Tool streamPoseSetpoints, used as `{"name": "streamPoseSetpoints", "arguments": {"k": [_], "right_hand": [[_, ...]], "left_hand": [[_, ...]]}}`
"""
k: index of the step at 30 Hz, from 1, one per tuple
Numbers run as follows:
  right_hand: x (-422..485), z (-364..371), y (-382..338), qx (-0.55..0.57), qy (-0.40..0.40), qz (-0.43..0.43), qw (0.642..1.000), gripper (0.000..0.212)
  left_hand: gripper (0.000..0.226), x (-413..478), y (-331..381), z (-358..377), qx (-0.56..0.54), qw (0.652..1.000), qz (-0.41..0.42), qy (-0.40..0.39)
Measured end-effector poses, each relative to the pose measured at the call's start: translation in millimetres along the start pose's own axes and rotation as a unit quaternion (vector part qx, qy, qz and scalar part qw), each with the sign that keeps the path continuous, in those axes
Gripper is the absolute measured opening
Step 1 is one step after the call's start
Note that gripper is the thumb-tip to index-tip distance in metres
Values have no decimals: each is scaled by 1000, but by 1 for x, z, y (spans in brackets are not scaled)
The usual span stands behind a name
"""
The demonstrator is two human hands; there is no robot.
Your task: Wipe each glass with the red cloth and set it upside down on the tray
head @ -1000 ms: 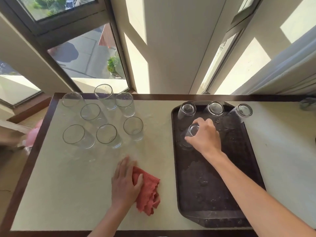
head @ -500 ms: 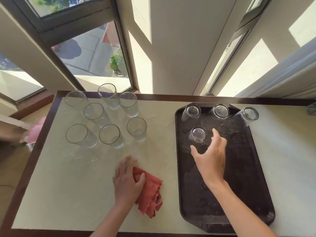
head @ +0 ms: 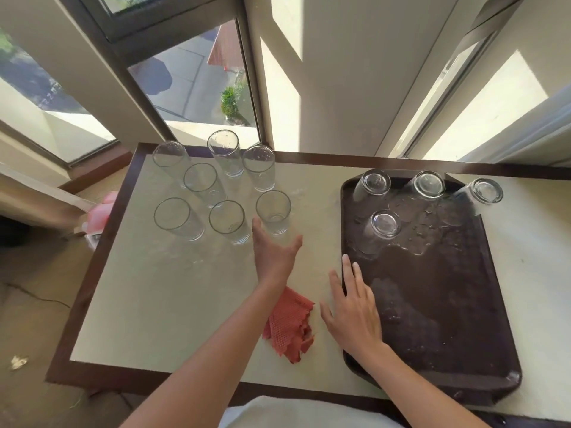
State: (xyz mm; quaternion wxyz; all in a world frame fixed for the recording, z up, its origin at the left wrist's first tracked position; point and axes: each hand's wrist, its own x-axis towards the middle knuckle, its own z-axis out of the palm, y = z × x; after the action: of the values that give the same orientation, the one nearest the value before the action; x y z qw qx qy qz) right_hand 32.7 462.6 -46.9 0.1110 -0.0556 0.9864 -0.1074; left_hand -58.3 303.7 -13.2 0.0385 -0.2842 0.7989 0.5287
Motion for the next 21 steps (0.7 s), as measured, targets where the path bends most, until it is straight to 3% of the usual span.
{"name": "streamPoseSetpoints", "arguments": {"k": [4, 8, 15, 21], "right_hand": [[0, 1, -1, 7, -13, 4, 1000, 68], [-1, -2, -1, 14, -19, 5, 1000, 69], [-2, -16, -1, 44, -66, 8, 997, 70], [-17, -30, 1, 162, -60, 23, 985, 59]], "left_hand": [[100, 11, 6, 8, -27, 998, 3, 54], [78, 15, 8, 10, -21, 996, 16, 86], [69, -18, 1, -8, -49, 995, 8, 86], [62, -71, -23, -51, -174, 983, -26, 51]]}}
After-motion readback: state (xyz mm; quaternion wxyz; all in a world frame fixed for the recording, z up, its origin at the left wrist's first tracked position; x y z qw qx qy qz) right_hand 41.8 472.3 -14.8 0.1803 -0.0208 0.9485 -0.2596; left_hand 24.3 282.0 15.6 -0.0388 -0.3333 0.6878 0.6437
